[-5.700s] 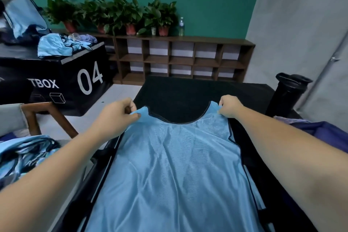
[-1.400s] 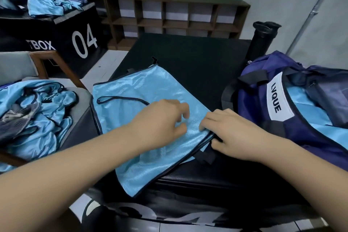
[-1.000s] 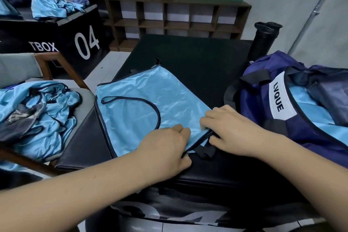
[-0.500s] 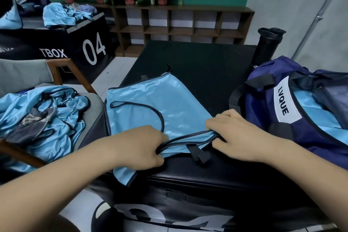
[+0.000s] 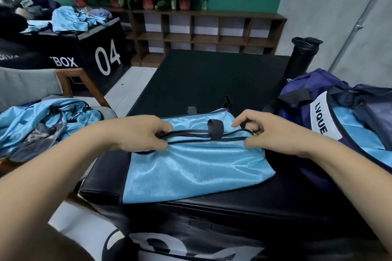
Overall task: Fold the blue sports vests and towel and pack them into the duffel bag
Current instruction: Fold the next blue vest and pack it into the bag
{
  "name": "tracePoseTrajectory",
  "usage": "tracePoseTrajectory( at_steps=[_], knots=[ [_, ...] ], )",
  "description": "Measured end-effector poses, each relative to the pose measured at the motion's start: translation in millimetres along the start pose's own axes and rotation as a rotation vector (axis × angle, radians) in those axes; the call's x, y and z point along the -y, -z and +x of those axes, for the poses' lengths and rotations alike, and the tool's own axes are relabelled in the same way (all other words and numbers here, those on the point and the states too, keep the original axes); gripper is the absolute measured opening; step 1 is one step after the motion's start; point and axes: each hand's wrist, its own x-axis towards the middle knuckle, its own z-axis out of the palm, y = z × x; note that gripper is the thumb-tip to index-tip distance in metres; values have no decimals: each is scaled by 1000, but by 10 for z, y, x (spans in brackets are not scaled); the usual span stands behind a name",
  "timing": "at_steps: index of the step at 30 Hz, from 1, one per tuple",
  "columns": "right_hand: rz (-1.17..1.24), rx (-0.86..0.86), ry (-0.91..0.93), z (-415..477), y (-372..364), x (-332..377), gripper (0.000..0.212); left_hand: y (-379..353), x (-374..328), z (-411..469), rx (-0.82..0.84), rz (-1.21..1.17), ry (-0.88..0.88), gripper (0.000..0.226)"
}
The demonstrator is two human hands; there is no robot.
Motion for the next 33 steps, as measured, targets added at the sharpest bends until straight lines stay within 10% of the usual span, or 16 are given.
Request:
tracePoseTrajectory(
  at_steps=[22, 33],
  knots=[
    [-738, -601, 148, 713, -405, -389, 28, 168, 635, 636, -340, 167, 229, 6],
    [-788, -367, 302, 594, -674, -322, 5, 116, 516, 618, -607, 362, 104, 18]
  ],
)
